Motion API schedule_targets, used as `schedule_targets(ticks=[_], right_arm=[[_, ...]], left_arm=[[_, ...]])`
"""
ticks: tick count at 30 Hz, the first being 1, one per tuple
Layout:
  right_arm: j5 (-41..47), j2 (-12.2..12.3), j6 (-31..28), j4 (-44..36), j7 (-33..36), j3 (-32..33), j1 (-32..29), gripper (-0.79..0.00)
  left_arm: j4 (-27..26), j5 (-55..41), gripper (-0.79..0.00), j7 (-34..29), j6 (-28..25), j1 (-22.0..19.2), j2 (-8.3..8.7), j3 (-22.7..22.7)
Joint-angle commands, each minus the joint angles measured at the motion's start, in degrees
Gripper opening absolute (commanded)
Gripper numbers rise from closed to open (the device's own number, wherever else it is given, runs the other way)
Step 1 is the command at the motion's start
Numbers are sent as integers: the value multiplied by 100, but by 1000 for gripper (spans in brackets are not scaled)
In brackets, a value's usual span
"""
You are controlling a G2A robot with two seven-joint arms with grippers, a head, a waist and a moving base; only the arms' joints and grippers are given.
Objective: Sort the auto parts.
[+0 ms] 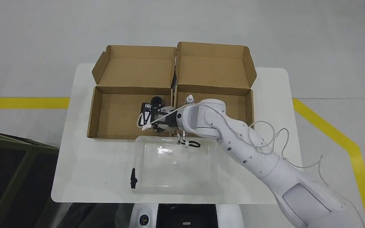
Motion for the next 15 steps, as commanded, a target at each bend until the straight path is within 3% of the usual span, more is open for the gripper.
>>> schedule_targets(ticks=[1, 15], right_arm=[[43, -66, 39, 162, 36, -83, 97, -785], [88, -458, 145, 1101, 301, -511, 501, -785]], left_arm=[[0, 0, 0, 0, 0, 0, 0, 0], [0, 0, 0, 0, 0, 0, 0, 0]])
